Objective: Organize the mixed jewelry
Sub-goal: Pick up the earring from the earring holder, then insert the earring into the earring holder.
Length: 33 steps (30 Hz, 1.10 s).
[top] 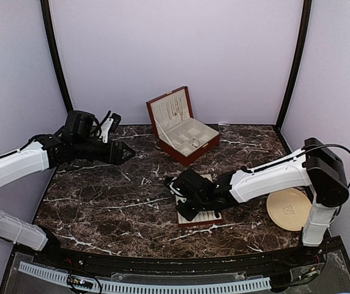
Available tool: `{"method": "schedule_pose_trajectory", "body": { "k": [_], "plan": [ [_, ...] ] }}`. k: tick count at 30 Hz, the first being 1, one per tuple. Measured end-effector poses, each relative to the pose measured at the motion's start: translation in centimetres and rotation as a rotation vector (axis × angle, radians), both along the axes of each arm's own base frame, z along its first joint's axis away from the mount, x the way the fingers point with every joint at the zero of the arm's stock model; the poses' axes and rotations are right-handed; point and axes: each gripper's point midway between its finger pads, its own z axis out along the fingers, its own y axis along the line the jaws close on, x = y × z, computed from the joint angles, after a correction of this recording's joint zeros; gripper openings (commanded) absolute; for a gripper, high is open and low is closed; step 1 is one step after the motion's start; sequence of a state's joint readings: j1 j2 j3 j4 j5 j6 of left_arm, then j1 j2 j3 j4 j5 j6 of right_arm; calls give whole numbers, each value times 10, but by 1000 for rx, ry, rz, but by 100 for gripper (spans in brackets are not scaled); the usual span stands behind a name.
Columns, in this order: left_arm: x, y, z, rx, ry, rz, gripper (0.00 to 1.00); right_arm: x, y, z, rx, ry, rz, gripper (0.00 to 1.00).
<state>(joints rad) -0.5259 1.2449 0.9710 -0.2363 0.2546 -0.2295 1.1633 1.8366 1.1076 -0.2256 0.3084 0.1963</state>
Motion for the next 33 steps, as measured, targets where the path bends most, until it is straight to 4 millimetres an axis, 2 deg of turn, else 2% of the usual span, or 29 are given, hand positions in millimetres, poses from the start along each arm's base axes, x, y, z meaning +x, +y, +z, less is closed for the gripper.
{"method": "schedule_pose_trajectory", "body": {
  "k": [13, 22, 26, 33],
  "plan": [
    [-2, 0, 2, -5, -4, -3, 71, 11, 2, 7, 42, 72, -7, 7],
    [-3, -1, 2, -10, 1, -12, 71, 3, -5, 2, 34, 165, 21, 7],
    [-3, -1, 2, -11, 1, -14, 71, 5, -10, 6, 33, 195, 28, 7],
    [-3, -1, 2, -12, 1, -14, 71, 5, -5, 19, 45, 231, 72, 7]
  ]
}}
